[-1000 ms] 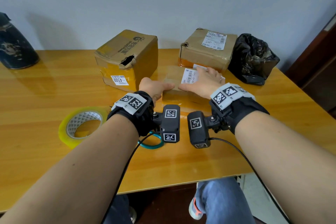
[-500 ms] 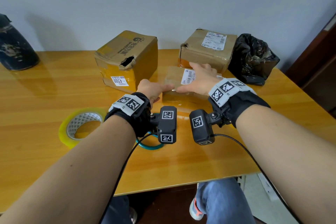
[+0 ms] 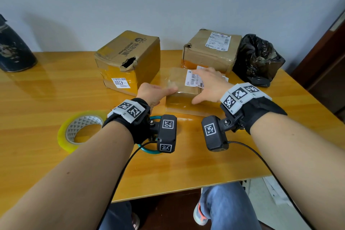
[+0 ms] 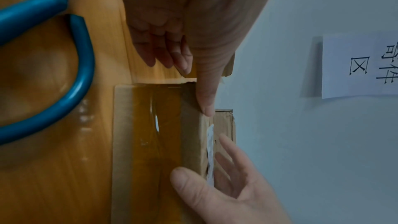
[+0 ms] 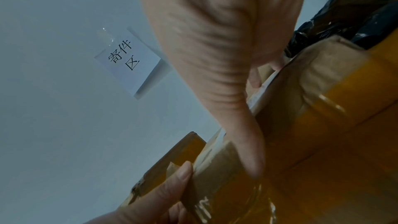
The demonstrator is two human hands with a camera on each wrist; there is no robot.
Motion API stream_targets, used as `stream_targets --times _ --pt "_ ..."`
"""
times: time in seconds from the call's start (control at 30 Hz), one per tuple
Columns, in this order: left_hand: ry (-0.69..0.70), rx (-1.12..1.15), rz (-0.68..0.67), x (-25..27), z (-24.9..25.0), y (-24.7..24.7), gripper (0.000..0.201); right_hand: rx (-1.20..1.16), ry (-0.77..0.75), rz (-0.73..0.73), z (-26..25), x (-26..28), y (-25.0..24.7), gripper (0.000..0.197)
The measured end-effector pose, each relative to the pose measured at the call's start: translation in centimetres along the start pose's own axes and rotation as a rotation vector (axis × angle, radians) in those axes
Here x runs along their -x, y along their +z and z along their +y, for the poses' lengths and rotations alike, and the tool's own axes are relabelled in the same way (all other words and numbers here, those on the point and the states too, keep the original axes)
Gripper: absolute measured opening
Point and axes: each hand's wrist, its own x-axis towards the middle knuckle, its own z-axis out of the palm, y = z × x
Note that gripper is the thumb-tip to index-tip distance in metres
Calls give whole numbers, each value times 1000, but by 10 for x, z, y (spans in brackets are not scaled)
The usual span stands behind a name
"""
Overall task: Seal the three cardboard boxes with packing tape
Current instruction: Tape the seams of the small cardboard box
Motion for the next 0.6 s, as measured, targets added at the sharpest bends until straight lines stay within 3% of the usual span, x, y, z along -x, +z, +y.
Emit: stream_targets --times 0.17,0.33,0.5,0.6 --pt "113 -39 -7 4 -3 0 74 -156 -149 -18 -14 -4 11 100" --pt "250 -158 -24 4 -3 0 68 -70 -159 -6 -13 -7 22 109" --pt "247 -171 -79 -1 -10 -4 67 23 -170 9 -13 -7 25 116" --pt "226 -98 -162 0 -6 -4 78 61 -171 14 -14 -7 27 120"
